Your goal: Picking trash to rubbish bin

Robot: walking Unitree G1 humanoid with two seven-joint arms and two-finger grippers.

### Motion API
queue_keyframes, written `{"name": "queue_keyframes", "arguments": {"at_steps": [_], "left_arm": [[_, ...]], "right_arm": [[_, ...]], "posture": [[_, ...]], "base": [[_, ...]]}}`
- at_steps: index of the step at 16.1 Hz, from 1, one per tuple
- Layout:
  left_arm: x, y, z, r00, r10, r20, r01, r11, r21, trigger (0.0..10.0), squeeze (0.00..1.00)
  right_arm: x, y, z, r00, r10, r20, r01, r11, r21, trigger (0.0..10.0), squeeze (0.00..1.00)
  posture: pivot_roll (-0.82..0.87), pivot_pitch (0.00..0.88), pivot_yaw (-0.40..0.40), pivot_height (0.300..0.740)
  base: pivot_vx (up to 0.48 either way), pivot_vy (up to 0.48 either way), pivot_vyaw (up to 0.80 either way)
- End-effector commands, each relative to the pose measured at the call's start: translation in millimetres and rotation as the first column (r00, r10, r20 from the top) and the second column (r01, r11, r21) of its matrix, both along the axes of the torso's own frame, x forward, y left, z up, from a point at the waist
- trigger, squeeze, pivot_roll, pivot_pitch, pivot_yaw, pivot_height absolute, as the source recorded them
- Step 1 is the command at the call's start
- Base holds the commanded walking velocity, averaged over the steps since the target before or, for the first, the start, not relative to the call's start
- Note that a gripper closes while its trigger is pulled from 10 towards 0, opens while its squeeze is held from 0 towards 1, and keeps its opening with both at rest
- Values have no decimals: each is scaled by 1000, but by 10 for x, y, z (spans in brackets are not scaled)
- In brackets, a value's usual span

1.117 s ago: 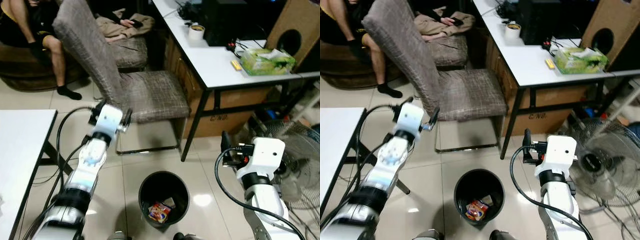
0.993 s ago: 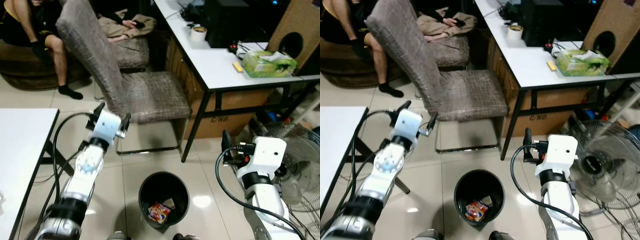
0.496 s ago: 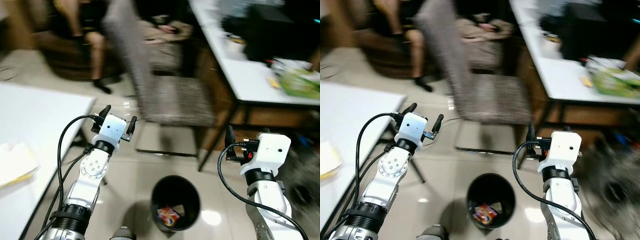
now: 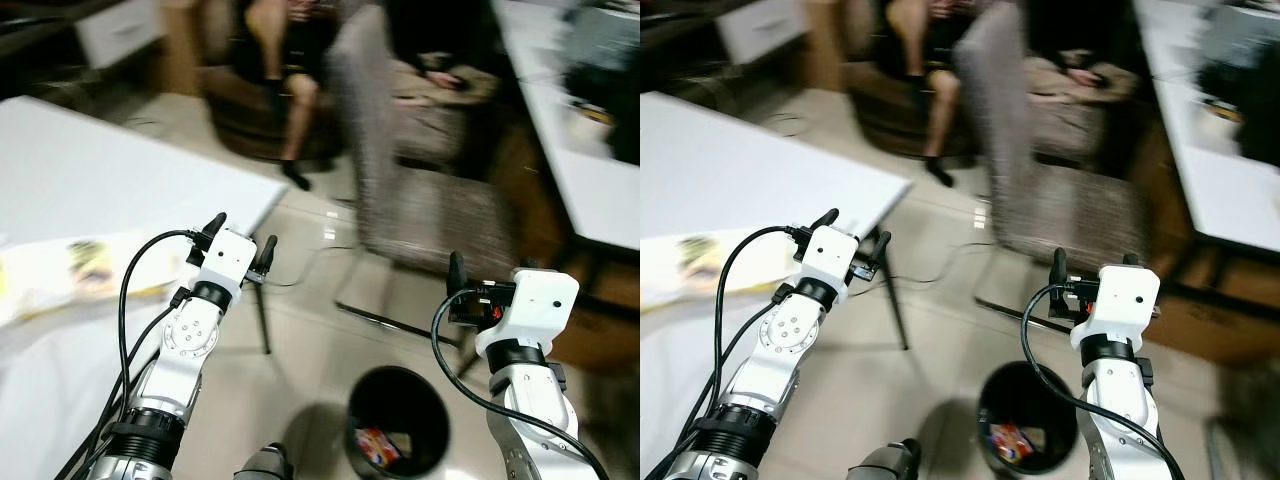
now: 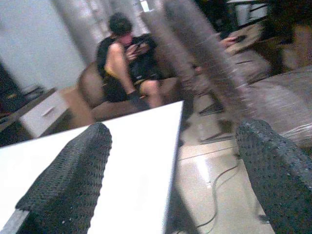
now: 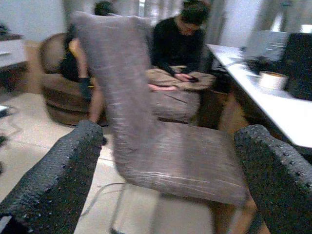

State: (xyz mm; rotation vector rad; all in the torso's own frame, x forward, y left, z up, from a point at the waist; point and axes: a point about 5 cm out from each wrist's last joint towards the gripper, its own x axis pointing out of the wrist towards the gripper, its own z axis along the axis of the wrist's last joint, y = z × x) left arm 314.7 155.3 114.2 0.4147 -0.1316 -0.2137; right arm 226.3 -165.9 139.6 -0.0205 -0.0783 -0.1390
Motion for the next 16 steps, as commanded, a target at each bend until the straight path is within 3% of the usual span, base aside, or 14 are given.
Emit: {"name": "queue_keyframes", "arguments": {"at_steps": [1, 16], "left_arm": [[18, -31, 33, 1000, -18, -1, 18, 1000, -6, 10000, 0], [30, -11, 54, 1000, -23, -21, 24, 1000, 8, 10000, 0]], "right_arm": [[-6, -5, -13, 1000, -7, -1, 7, 1000, -8, 10000, 0], [-39, 50, -82, 1000, -22, -8, 22, 1000, 16, 10000, 0]], "posture": [[134, 55, -13, 740], [132, 71, 13, 740]], "base": [[0, 0, 800], [0, 0, 800]]}}
